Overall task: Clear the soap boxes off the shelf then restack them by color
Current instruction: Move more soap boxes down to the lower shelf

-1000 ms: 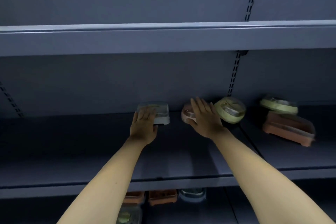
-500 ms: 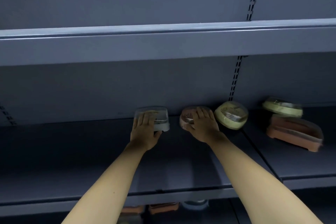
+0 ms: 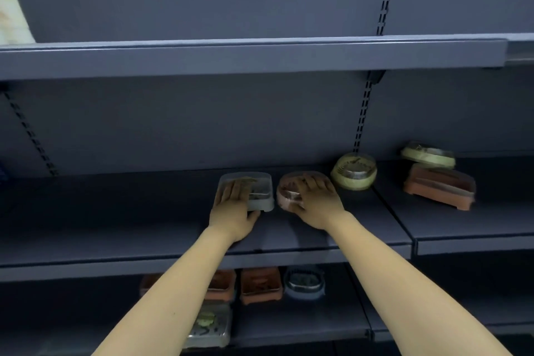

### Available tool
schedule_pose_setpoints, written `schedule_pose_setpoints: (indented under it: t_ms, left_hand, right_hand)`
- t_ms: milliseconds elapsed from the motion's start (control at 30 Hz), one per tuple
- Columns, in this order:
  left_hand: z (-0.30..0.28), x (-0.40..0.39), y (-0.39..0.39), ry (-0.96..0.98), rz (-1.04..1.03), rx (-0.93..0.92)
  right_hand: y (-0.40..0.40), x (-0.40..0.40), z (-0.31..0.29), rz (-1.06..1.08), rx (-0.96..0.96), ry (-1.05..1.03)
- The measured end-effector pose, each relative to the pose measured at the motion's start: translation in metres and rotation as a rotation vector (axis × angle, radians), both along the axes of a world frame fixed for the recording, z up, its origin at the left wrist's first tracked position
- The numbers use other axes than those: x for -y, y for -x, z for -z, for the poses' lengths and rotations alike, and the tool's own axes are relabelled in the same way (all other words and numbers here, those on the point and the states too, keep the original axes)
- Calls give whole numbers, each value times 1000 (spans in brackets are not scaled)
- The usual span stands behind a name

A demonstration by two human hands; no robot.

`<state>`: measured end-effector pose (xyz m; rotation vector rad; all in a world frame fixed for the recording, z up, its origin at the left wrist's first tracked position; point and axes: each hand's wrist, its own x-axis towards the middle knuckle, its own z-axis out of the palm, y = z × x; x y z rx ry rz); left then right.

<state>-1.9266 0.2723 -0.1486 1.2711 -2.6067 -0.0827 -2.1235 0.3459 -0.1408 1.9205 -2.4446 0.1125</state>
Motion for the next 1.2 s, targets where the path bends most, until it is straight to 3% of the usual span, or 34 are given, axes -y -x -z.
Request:
schedule_pose_setpoints:
  t_ms: [500, 733, 900, 1033, 1200]
  left_hand:
    - [-18, -56, -36, 227, 29, 155]
    - [-31, -29, -31, -30, 78, 296]
    - [-21, -19, -29, -127, 106, 230]
    - [-17, -18, -28, -92, 98, 197]
    - [-14, -32, -31, -15, 60, 213]
  right_hand:
    - [-30, -71, -6, -30, -119, 89]
    - [-9, -59, -16, -70, -28, -114]
    - [-7, -50, -13, -93, 91, -107]
    - [-8, -49, -12, -78, 189, -77]
    - [-20, -58, -6, -53, 122, -17]
